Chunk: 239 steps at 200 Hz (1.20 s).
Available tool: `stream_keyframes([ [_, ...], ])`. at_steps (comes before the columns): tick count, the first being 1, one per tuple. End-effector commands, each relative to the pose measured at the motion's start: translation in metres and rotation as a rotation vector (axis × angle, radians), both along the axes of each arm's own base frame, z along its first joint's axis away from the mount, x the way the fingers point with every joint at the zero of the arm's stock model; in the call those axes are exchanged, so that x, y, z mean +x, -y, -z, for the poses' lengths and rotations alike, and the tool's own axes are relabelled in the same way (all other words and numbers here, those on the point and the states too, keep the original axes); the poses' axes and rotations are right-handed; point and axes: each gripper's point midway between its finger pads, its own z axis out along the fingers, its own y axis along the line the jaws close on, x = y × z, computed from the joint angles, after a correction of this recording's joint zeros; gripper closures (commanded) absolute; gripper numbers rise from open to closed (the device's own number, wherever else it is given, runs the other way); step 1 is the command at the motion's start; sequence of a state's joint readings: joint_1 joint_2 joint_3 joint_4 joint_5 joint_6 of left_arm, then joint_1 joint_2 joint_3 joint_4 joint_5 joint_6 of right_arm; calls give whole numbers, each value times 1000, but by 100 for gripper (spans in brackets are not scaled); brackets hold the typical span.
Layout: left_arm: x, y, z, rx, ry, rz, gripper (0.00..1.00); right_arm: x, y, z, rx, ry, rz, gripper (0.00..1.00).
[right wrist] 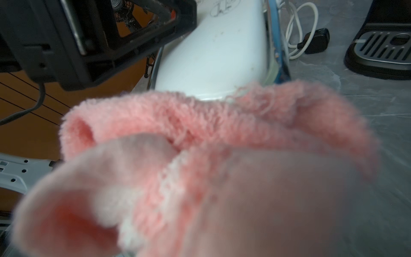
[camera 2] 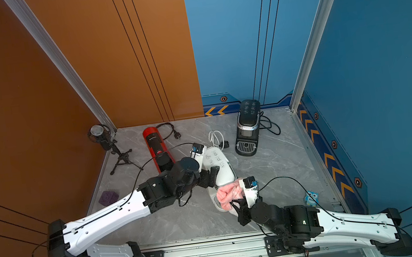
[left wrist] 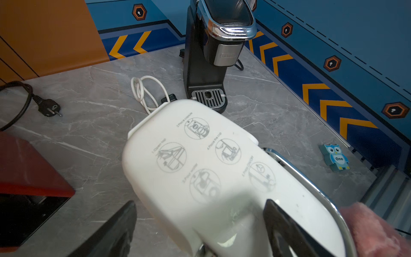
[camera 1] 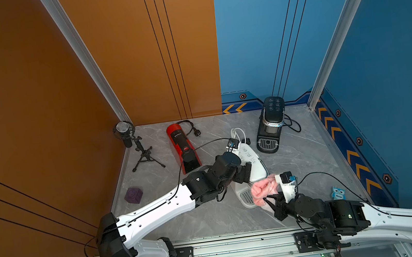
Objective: Wipe the surface of a coffee machine
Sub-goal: Wipe the dirt from the surface of the coffee machine.
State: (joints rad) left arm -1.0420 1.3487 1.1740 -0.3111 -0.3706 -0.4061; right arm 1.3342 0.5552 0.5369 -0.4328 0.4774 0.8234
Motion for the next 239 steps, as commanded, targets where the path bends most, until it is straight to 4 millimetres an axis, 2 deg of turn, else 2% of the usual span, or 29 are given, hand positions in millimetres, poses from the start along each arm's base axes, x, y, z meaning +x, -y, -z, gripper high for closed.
stream_keyframes([
  [1,3,-12,27,140,2,-35,12,18,13,5,10,-8,142,100],
  [48,3,-14,53,183,-35,-43,13,23,57,31,42,-55,310,100],
  [66,1,-14,59,188,-50,-42,13,23,76,32,50,-51,353,100],
  [84,0,-14,64,186,-63,-40,13,22,79,26,72,-43,345,100],
  [97,-2,-14,65,185,-69,-37,13,20,68,19,82,-39,297,100],
  [109,-2,-15,66,186,-70,-38,13,15,44,11,114,-31,205,100],
  [113,-2,-14,65,182,-70,-39,17,13,35,7,132,-26,175,100],
  [138,-2,-14,66,180,-76,-38,17,-5,-7,-4,126,30,30,100],
  [156,-2,-10,69,183,-86,-31,18,-14,-20,-8,75,73,-19,100],
  [180,-3,-7,74,188,-96,-26,18,-17,-25,-4,70,69,-41,100],
  [203,-3,-7,77,190,-102,-29,18,0,-6,12,25,40,51,100],
  [228,-4,-8,79,194,-105,-29,18,25,37,36,18,-37,240,100],
  [239,-4,-8,79,193,-104,-28,18,30,48,46,45,-87,280,100],
])
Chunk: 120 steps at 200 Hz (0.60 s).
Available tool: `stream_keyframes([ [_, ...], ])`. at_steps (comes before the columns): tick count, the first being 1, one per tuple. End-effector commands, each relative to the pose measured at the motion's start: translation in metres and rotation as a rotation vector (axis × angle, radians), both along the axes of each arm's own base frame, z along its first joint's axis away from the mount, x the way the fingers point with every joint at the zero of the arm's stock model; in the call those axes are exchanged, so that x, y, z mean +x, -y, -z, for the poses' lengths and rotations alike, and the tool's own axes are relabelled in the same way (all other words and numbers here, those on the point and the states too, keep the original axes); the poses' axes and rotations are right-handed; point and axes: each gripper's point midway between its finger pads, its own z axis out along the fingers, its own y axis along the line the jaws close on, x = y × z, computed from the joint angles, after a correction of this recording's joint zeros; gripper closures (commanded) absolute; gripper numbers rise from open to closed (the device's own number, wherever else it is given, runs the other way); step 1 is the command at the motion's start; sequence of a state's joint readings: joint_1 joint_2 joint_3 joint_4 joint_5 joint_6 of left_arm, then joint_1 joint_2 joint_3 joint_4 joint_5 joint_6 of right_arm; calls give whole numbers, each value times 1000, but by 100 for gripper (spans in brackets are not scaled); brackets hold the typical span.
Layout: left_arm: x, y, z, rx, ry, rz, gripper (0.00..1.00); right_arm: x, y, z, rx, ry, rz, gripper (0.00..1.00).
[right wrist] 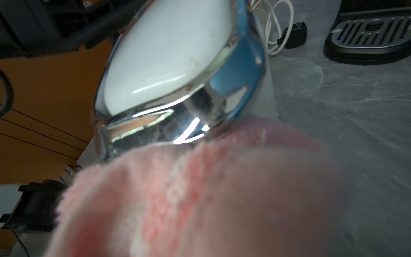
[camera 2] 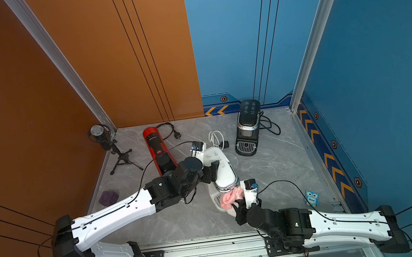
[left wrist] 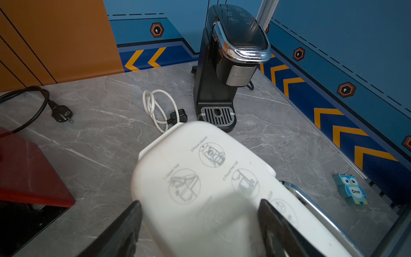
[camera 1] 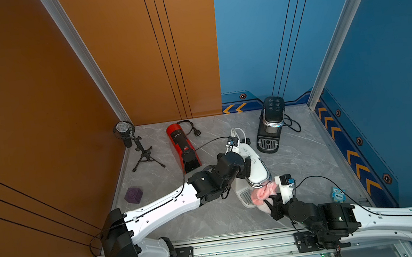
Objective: Wipe the surface of a coffee machine
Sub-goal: Wipe the dirt from the surface of the coffee machine.
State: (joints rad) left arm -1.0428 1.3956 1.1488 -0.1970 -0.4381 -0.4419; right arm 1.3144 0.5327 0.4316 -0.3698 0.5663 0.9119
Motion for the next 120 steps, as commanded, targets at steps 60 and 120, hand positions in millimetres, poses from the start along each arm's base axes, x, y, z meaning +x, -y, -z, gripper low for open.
stream_keyframes([
  [60,-18,-15,76,234,-154,41,19,23,13,26,180,-125,42,100],
  [120,-17,-13,73,220,-157,49,19,27,-32,23,295,-120,-118,100],
])
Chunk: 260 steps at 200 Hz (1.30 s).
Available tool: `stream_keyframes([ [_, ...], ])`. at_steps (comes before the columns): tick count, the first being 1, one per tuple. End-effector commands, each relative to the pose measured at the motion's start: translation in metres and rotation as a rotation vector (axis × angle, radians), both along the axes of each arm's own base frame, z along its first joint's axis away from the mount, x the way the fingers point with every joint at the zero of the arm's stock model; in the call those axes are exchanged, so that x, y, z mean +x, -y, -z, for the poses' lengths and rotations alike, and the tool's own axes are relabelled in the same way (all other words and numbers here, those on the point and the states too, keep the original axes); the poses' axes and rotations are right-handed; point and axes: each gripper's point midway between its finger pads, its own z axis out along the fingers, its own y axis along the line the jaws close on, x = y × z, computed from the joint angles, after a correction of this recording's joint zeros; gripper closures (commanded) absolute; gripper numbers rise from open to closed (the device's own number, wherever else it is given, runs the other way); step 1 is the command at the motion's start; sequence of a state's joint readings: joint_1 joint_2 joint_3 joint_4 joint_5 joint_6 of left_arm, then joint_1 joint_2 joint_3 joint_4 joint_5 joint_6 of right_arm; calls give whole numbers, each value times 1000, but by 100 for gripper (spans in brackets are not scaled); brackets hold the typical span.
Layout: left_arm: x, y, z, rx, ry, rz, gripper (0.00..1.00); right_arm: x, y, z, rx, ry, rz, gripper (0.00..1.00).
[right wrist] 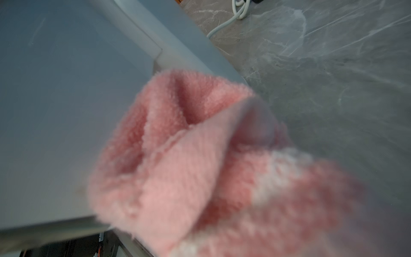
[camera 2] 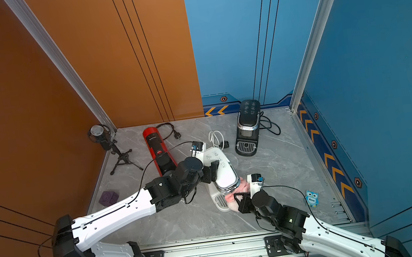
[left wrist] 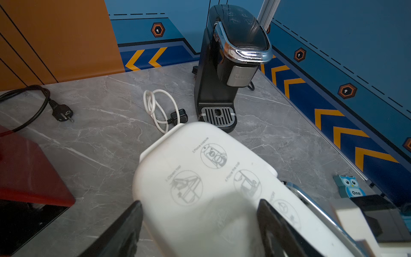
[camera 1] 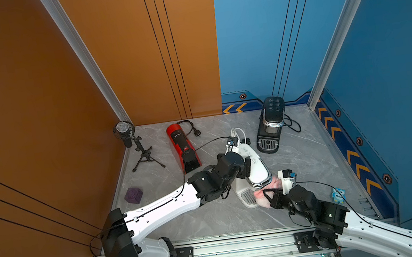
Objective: Wipe the surface of a coffee machine
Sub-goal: Wipe the dirt from the surface of the coffee machine.
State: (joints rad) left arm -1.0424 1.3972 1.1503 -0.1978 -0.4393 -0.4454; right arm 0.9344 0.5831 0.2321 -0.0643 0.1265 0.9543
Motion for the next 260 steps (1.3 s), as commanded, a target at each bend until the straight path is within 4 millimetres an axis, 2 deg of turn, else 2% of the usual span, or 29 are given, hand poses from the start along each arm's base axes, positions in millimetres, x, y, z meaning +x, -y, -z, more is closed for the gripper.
stream_keyframes([
  [1,-18,-13,73,221,-156,51,19,-1,-30,-31,134,88,-115,100],
  [45,-20,-10,83,230,-180,57,21,2,-39,-29,165,104,-148,100],
  [82,-20,-15,79,221,-171,47,21,1,-51,-34,247,96,-179,100],
  [132,-23,-11,81,204,-181,54,21,3,-40,-43,368,73,-97,100],
  [165,-22,-6,78,179,-175,55,21,15,-32,-43,432,57,10,100],
  [189,-23,-4,78,179,-177,62,22,24,-29,-51,474,73,78,100],
  [215,-22,-4,76,179,-174,66,22,26,-45,-67,491,79,51,100],
  [239,-21,-5,77,178,-174,66,22,23,-60,-59,475,65,21,100],
  [260,-20,-3,80,181,-179,69,22,23,-64,-55,490,60,24,100],
])
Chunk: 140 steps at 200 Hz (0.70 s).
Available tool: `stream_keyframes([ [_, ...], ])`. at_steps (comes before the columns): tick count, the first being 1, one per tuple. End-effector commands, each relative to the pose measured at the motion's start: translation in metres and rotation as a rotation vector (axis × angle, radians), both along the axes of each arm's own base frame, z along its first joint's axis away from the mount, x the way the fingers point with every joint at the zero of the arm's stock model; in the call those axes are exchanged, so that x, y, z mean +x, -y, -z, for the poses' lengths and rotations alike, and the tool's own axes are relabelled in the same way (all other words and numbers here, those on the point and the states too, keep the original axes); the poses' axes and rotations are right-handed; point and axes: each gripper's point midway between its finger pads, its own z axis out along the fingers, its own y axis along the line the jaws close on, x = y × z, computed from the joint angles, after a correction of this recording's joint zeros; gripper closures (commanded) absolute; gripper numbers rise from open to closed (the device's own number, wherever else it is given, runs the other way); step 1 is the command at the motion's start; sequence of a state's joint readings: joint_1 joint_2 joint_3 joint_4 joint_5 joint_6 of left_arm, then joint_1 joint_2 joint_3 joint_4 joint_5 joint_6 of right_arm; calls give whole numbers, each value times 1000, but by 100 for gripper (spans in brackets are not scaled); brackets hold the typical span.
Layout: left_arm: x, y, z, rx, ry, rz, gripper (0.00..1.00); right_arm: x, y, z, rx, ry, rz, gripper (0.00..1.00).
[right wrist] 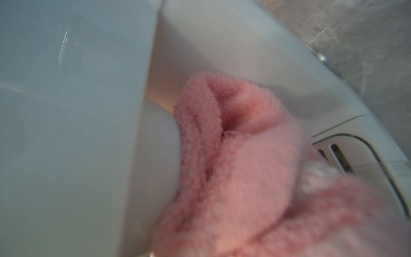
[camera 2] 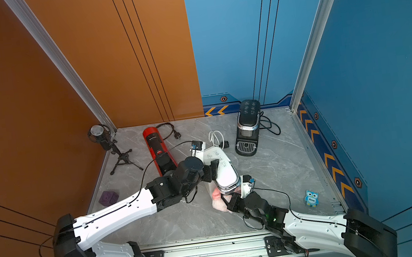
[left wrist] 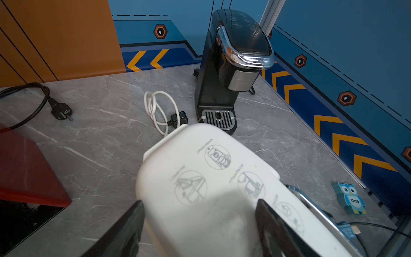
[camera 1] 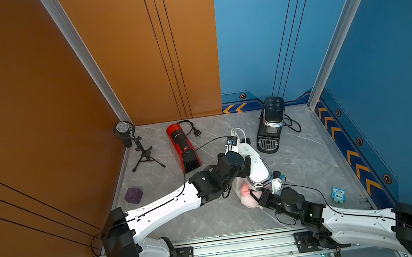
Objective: Wipe the surface of a coffee machine
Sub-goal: Wipe the dirt from the surface of the coffee machine.
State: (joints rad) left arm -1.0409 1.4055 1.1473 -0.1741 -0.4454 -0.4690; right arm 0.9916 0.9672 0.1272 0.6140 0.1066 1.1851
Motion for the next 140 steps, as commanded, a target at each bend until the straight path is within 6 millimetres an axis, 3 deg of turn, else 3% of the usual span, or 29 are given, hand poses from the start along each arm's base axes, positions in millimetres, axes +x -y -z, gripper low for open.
stream_keyframes([
  [1,-23,-5,80,207,-179,90,22,12,-14,-55,179,107,33,100],
  [48,-25,-4,85,202,-189,96,22,19,-4,-57,164,124,85,100],
  [109,-25,-9,90,209,-195,83,23,24,70,-20,70,9,350,100],
  [140,-25,-10,96,217,-203,78,23,18,77,-16,43,-6,343,100],
])
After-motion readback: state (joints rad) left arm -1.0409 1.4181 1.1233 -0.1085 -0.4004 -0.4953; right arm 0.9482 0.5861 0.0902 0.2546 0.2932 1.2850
